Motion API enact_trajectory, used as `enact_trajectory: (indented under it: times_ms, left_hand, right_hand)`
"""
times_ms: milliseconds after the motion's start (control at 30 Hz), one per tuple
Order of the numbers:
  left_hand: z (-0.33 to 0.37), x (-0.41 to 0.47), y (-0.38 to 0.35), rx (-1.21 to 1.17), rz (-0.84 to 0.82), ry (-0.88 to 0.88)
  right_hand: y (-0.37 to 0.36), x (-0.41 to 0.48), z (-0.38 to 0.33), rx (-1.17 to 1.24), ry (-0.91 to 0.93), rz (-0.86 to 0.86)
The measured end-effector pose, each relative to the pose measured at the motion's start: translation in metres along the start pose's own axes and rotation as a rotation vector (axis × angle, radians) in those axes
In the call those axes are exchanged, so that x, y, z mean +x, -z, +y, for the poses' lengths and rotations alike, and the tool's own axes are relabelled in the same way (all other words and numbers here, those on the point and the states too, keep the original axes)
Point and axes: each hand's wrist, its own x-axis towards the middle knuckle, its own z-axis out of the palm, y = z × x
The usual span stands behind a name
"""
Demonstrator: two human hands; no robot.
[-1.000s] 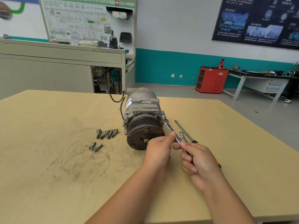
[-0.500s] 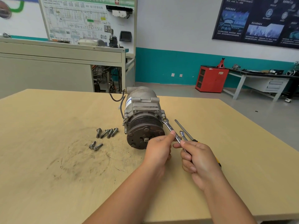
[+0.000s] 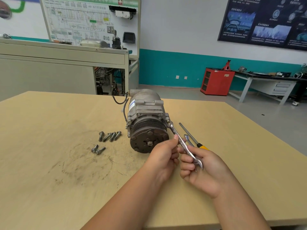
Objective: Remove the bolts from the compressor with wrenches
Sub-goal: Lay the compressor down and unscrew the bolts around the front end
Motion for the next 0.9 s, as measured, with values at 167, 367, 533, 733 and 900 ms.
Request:
enact_trajectory:
  times_ms: [167, 367, 533, 733, 900]
  left_hand:
    - [0.003, -0.005, -0.002, -0.028, -0.013, 0.025]
    - [0.003, -0.008, 0.001, 0.073, 0.047, -0.038]
    - [0.003, -0.009, 0.002, 0.168, 0.108, -0.105]
    - [0.004, -0.01, 0.001, 0.16, 0.102, -0.135]
    - [0.003, -0.01, 0.001, 0.177, 0.1, -0.14]
  right_hand:
    - [-0.006, 0.003, 0.003, 0.118, 0.032, -0.068]
    - [-0.005, 0.006, 0.011, 0.08, 0.082, -0.024]
    - [-0.007, 0.004, 0.01, 0.09, 0.069, -0.025]
    - [-0.012, 0.004, 0.008, 0.213, 0.023, -0.015]
    - [-0.015, 0.005, 0.009, 0.167, 0.058, 0.022]
